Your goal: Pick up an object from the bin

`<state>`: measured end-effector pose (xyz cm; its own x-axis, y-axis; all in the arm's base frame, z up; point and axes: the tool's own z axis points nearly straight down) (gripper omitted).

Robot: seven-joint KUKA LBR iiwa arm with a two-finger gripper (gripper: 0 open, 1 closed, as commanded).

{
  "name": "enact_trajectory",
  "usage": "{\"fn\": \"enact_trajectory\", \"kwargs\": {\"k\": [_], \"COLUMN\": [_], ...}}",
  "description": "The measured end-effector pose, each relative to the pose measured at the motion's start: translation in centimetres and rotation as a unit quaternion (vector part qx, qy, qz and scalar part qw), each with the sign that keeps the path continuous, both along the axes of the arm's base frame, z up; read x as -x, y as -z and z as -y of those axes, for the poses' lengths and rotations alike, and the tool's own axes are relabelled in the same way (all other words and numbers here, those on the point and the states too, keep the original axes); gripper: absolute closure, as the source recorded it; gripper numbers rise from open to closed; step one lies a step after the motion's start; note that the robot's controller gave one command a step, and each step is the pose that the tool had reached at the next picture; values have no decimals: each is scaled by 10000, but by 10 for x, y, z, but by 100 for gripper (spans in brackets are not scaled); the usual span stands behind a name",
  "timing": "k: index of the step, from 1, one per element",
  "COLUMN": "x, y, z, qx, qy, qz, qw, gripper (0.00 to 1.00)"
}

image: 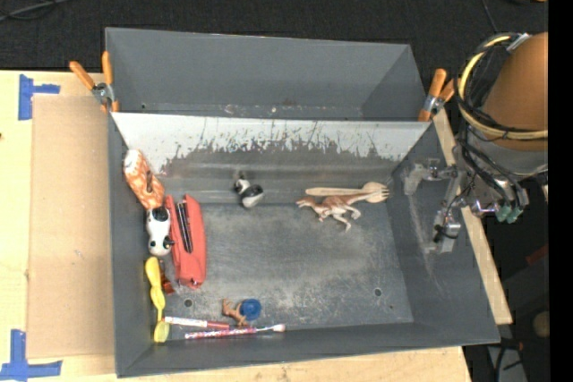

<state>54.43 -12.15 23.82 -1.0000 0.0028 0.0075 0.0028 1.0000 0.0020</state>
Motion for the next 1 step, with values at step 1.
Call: {"fn": "enact_trajectory", "kwargs": {"k": [1], "x": [-2], "y": [-4], "z": [-1], "qx": [7], "qy": [-21], "qz": [35], "qw": [10000], "gripper": [0]}}
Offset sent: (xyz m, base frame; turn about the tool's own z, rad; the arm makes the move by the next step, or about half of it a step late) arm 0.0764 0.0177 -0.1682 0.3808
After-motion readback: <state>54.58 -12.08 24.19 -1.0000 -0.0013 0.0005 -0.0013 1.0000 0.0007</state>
